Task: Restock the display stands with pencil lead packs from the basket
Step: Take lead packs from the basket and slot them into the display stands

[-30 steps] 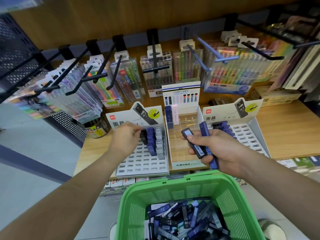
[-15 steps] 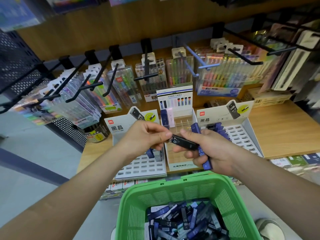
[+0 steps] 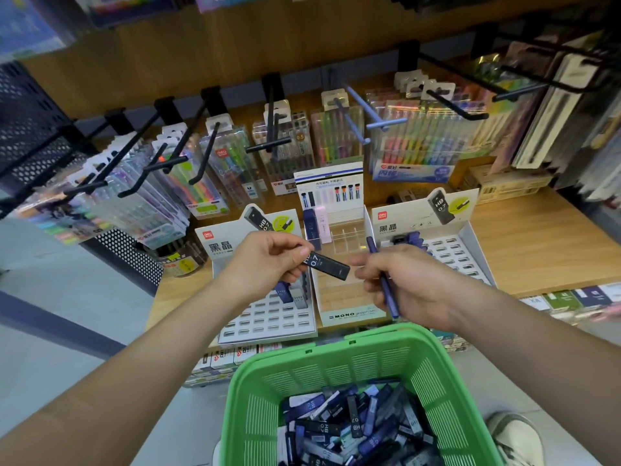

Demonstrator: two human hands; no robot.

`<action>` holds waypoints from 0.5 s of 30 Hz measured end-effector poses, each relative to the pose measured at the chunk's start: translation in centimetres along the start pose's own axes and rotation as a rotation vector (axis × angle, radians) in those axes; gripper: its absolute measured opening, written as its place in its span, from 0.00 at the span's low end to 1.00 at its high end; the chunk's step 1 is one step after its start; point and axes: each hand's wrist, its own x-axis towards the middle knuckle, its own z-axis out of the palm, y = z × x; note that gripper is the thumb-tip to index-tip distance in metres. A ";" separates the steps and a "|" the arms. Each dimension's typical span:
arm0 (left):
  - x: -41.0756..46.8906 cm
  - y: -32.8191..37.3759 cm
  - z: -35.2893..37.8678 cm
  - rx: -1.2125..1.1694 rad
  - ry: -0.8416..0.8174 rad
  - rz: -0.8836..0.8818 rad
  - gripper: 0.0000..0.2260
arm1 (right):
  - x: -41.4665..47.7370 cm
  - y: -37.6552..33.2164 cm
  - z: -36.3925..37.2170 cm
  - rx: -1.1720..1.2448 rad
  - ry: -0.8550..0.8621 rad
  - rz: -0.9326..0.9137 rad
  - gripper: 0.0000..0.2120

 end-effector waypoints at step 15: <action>7.6 0.7 12.3 0.639 0.089 0.403 0.06 | -2.7 -0.2 -11.8 0.008 0.344 -0.043 0.05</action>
